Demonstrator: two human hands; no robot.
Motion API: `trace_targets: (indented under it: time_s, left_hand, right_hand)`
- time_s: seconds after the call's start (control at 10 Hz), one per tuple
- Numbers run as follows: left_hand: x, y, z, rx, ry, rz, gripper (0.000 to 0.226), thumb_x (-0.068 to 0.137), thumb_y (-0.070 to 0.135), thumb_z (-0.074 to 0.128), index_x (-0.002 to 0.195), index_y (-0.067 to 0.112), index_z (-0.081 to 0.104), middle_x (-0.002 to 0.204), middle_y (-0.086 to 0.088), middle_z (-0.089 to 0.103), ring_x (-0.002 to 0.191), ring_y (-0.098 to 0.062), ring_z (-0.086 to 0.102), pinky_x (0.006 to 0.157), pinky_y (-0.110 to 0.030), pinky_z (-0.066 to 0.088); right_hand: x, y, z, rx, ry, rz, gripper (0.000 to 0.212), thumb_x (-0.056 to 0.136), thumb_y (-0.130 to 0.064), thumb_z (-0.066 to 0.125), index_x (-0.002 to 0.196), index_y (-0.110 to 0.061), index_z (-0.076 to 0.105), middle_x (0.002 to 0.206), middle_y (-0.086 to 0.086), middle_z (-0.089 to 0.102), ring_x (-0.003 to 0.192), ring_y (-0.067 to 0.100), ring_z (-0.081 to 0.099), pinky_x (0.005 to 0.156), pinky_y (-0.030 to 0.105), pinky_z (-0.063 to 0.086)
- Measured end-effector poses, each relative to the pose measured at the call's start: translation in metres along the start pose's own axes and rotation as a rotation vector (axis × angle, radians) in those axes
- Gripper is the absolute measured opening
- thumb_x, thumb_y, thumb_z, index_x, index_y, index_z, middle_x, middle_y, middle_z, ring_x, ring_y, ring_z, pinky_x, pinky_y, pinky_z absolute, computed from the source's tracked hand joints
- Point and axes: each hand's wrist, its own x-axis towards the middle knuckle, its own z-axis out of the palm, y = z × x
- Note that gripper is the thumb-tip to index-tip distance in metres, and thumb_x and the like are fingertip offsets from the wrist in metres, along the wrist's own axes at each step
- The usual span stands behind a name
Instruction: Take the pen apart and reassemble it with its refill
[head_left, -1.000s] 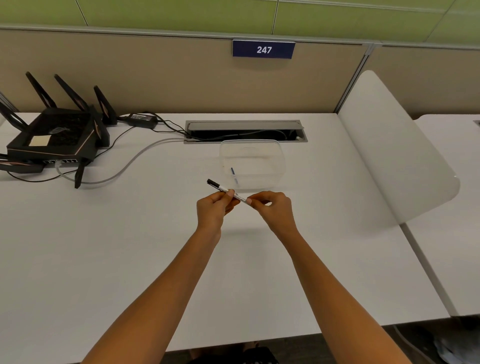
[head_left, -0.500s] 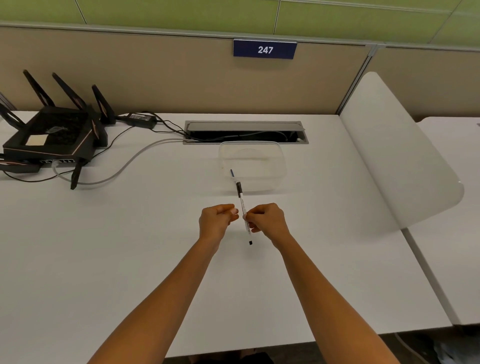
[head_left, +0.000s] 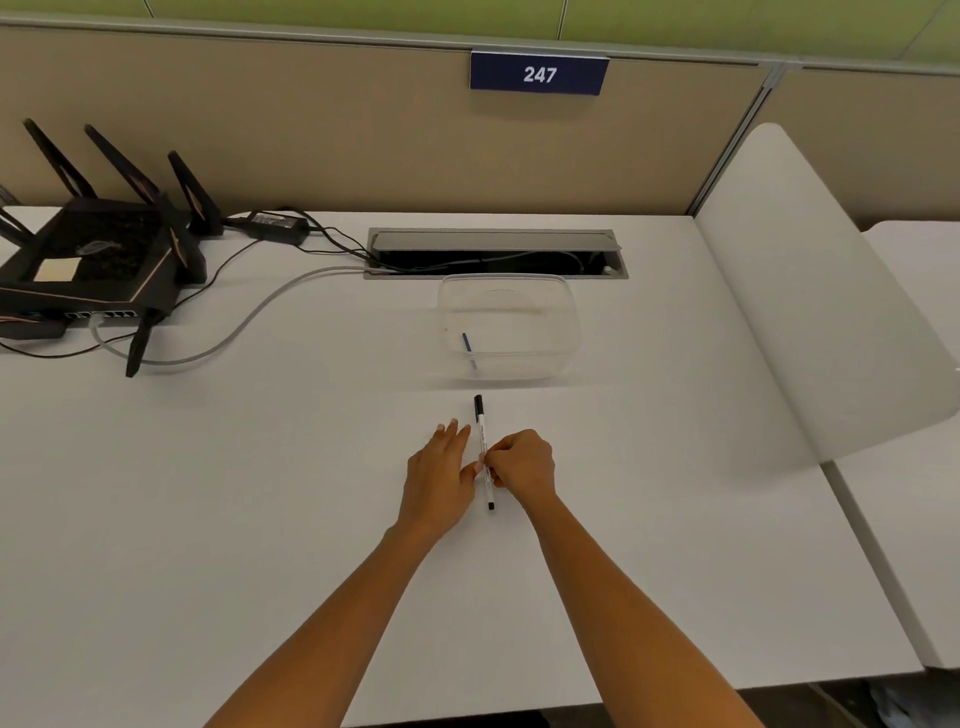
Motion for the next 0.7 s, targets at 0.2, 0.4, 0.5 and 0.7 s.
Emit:
trace_targets:
  time_s: [0.2, 0.4, 0.5, 0.7]
  left_hand:
    - [-0.003, -0.026, 0.017, 0.387, -0.051, 0.027, 0.07, 0.098, 0.054, 0.023, 0.152, 0.016, 0.001, 0.162, -0.006, -0.009, 0.149, -0.023, -0.009, 0.121, -0.044, 0.002]
    - [-0.007, -0.04, 0.025, 0.454, -0.044, 0.04, 0.078, 0.094, 0.062, 0.015, 0.151, 0.014, -0.007, 0.161, -0.007, -0.015, 0.148, -0.023, -0.014, 0.121, -0.044, -0.002]
    - [-0.009, -0.039, 0.024, 0.469, -0.051, 0.04, 0.08, 0.093, 0.063, 0.013, 0.151, 0.013, -0.008, 0.161, -0.007, -0.015, 0.148, -0.024, -0.014, 0.121, -0.045, -0.003]
    - [-0.005, -0.032, 0.014, 0.458, -0.013, 0.053, 0.081, 0.09, 0.065, 0.006, 0.151, 0.012, -0.008, 0.161, -0.007, -0.013, 0.148, -0.022, -0.013, 0.12, -0.044, -0.003]
  right_hand:
    - [0.006, 0.001, 0.01, -0.057, 0.03, 0.011, 0.009, 0.079, -0.019, 0.074, 0.078, -0.01, 0.075, 0.067, -0.001, 0.065, 0.066, 0.018, 0.063, 0.06, 0.024, 0.045]
    - [0.009, 0.001, 0.015, -0.084, 0.048, 0.016, 0.013, 0.079, -0.018, 0.074, 0.077, -0.005, 0.073, 0.068, 0.006, 0.069, 0.07, 0.024, 0.07, 0.058, 0.024, 0.046]
    - [0.01, 0.001, 0.016, -0.094, 0.036, 0.012, 0.011, 0.079, -0.019, 0.073, 0.077, -0.007, 0.072, 0.067, 0.0, 0.065, 0.072, 0.023, 0.069, 0.055, 0.023, 0.042]
    - [0.006, -0.007, 0.01, -0.095, 0.089, -0.053, 0.013, 0.084, -0.023, 0.068, 0.087, -0.01, 0.07, 0.079, 0.0, 0.067, 0.08, 0.023, 0.069, 0.065, 0.027, 0.05]
